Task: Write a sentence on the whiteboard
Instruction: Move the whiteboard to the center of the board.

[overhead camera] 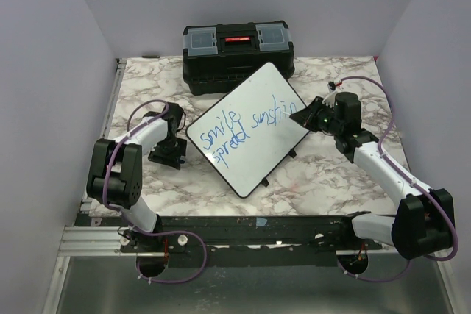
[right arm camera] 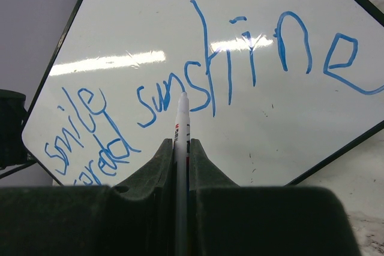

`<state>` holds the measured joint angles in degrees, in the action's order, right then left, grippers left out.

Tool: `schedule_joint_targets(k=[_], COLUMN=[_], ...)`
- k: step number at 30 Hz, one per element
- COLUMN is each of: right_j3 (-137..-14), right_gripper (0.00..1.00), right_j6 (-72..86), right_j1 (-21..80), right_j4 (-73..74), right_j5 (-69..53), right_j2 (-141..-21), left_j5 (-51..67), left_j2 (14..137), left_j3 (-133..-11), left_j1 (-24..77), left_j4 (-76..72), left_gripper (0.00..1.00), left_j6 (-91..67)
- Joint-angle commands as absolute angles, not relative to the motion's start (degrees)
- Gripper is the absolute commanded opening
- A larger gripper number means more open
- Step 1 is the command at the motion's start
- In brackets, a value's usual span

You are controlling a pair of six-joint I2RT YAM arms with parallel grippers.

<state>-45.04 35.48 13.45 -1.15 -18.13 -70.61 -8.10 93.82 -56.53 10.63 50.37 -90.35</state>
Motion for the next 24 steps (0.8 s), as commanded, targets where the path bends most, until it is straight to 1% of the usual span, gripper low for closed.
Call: schedule_joint_targets(k=[1, 4, 10, 11, 15, 17, 19, 21, 22, 23, 24], right_j3=[-44.5, -44.3, -44.6, -44.6, -44.3, -44.3, -44.2, -44.2, -44.2, -44.2, -44.2], right_gripper=[0.01, 0.01, 0.01, 0.01, 0.01, 0.01, 0.01, 0.01, 0.01, 0.01, 0.01], right_j6=[34.2, 34.3, 34.1, 33.9, 33.9, 33.9, 33.8, 33.8, 33.8, 33.8, 33.7], right_j1=[13.9, 13.9, 14.0, 13.9, 13.9, 13.9, 14.1, 14.2, 14.3, 14.3, 14.4], right_j4=[-1.0, -1.3, -0.9, -0.7, -0.6, -0.6, -0.6, -0.8, -0.8, -0.8, -0.8], right_j5=[-19.0, -19.1, -19.1, -19.1, -19.1, -19.2, -19.2, -19.2, -19.2, -19.2, -19.2], right_j2=[-69.9, -70.2, -70.5, -70.5, -70.7, -70.7, -70.8, -70.9, -70.9, -70.8, -70.8], left_j5=[-11.1, -11.5, -11.0, -10.3, -7.1, -7.3, -5.2, -4.8, -4.9, -5.5, -6.0], left_j2=[92.7, 92.5, 94.5, 94.4, 93.9, 93.8, 94.1, 94.2, 94.1, 93.7, 93.5], left_j3=[-57.5, -57.2, -59.7, -59.5, -58.2, -58.2, -57.2, -57.1, -56.9, -56.8, -56.7], left_j1=[10.1, 9.4, 9.9, 10.0, 10.5, 11.0, 11.4, 12.0, 12.0, 12.1, 12.2], left_j4=[51.4, 51.3, 53.5, 53.2, 50.5, 50.6, 49.3, 49.1, 49.1, 49.0, 48.9], left_gripper=[0.53, 0.43, 0.35, 0.33, 0.33, 0.35, 0.40, 0.47, 0.48, 0.52, 0.60], left_j6=[-93.4, -93.5, -91.6, -91.4, -91.0, -91.2, -91.2, -91.7, -91.9, -92.4, -92.7])
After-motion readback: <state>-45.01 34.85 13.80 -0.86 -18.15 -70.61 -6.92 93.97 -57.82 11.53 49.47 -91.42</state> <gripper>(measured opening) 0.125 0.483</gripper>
